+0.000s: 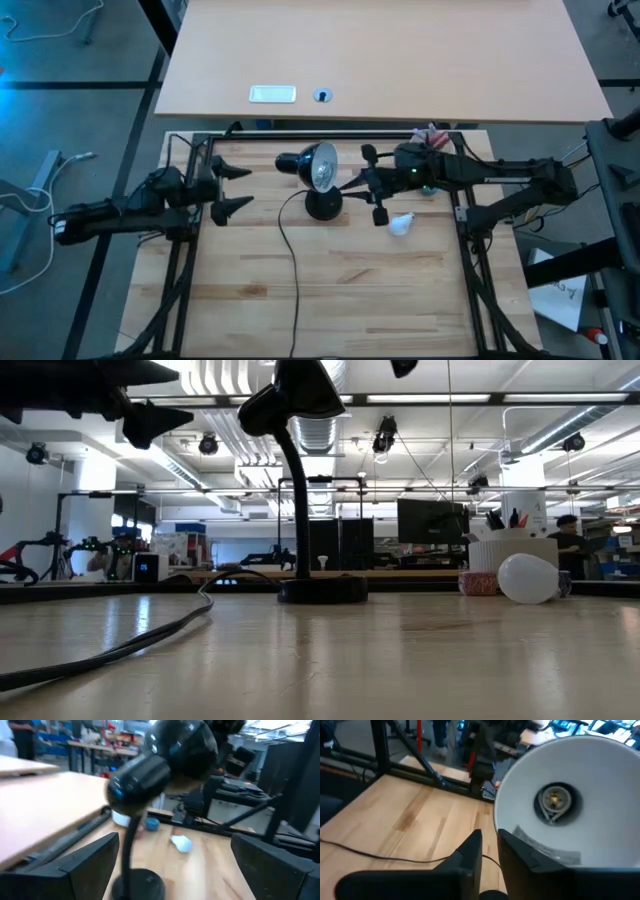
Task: Screw lightbulb
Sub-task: Return to Home Position
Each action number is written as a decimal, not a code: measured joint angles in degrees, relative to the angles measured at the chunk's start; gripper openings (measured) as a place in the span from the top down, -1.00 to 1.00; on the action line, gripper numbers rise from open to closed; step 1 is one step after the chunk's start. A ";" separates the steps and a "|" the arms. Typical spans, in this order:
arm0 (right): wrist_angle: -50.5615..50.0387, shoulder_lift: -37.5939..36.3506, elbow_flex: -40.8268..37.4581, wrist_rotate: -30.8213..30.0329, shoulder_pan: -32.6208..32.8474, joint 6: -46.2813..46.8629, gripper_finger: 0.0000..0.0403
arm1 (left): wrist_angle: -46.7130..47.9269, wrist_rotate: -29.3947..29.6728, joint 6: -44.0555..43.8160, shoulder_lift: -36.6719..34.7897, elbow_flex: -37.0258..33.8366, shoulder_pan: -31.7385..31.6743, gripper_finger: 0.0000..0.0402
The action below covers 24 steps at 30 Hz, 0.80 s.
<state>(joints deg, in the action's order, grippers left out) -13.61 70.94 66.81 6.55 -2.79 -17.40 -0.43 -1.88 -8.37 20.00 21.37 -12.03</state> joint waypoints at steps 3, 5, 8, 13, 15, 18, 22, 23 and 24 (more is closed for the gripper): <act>2.49 -3.48 -4.05 -0.03 0.03 1.01 0.81 | -1.17 1.24 -1.61 0.67 -1.31 2.94 -0.87; 4.86 -5.93 -7.10 -0.04 0.04 1.15 0.85 | -3.23 4.11 -1.71 0.97 -2.77 5.96 -0.87; 10.10 -9.04 -12.24 -0.02 0.03 2.01 0.90 | -9.22 8.00 -0.39 0.86 -5.52 10.74 -0.87; 17.17 -12.47 -20.63 -0.03 0.01 4.76 0.94 | -14.50 12.22 1.26 -0.21 -8.74 15.87 -0.87; 19.42 -13.95 -23.82 -0.07 0.01 4.99 0.94 | -14.48 13.56 1.24 -0.37 -9.12 16.27 -0.87; 22.98 -15.84 -28.12 -0.49 0.01 6.23 0.94 | -14.66 13.49 0.94 -0.65 -9.14 16.28 -0.87; 22.39 -20.18 -31.47 -3.91 -0.02 8.40 0.94 | -14.62 13.41 0.47 -0.65 -9.14 16.28 -0.87; 20.59 -21.91 -31.83 -5.48 -0.02 8.61 0.94 | -14.61 13.41 0.53 -0.64 -9.14 16.28 -0.87; 18.60 -23.66 -32.13 -7.04 -0.02 8.78 0.94 | -14.60 13.41 0.62 -0.64 -9.14 16.28 -0.87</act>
<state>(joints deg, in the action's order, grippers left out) 4.99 47.29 34.68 -0.50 -2.81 -8.63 -15.03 11.53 -7.75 19.35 12.23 4.25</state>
